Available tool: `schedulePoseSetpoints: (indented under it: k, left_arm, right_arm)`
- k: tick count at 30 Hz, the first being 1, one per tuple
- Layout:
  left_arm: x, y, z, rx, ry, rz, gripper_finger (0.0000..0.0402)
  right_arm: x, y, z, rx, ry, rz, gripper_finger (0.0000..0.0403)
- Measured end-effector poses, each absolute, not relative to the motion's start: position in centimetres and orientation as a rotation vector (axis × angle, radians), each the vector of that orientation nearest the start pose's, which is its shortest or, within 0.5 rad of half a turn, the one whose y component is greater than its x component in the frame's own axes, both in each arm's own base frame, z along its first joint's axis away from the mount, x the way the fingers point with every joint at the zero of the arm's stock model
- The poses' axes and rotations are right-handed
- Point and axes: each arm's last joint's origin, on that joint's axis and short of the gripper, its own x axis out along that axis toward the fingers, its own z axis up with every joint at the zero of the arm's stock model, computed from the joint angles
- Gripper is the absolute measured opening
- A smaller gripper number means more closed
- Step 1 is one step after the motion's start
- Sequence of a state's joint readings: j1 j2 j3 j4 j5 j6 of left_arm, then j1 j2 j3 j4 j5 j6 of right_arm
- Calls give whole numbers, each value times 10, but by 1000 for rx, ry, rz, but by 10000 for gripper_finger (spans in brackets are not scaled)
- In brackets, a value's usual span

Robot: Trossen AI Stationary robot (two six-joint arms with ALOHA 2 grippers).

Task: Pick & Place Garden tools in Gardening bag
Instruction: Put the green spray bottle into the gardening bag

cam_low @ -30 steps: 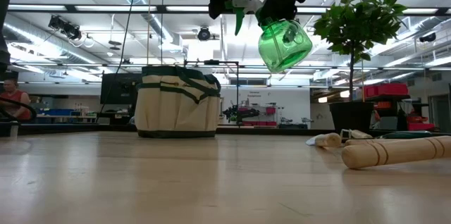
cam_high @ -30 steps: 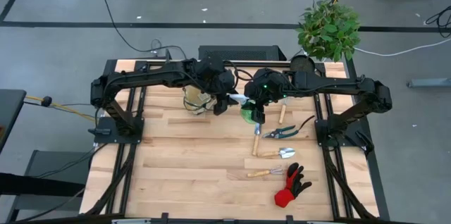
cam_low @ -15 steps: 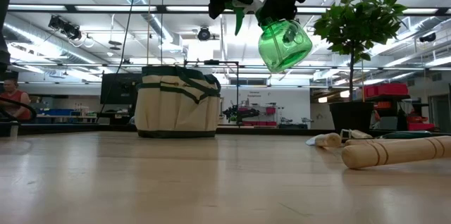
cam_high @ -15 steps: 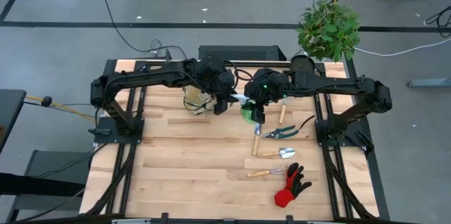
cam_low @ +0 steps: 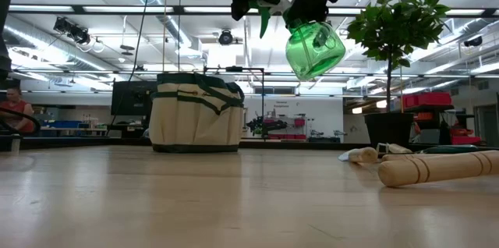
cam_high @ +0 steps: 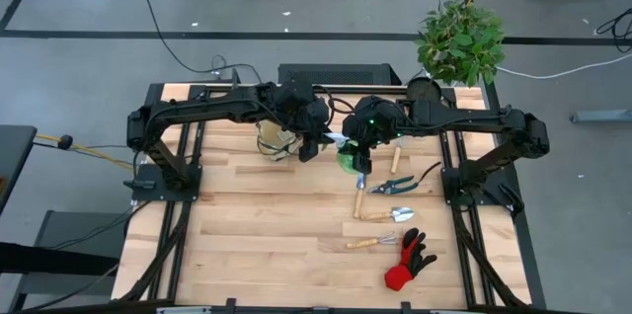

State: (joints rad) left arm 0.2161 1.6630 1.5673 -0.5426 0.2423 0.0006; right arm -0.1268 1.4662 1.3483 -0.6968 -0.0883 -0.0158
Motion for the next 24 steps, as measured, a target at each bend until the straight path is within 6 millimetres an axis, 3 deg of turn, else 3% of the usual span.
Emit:
schedulePoseSetpoints:
  k: [15,24]
  left_arm:
    - [364,71,346,-133,620,-60,72]
    - [364,71,346,-139,621,-62,71]
  right_arm:
    - [307,-36,327,78,809,-17,146]
    - [307,-37,327,78,810,-40,212]
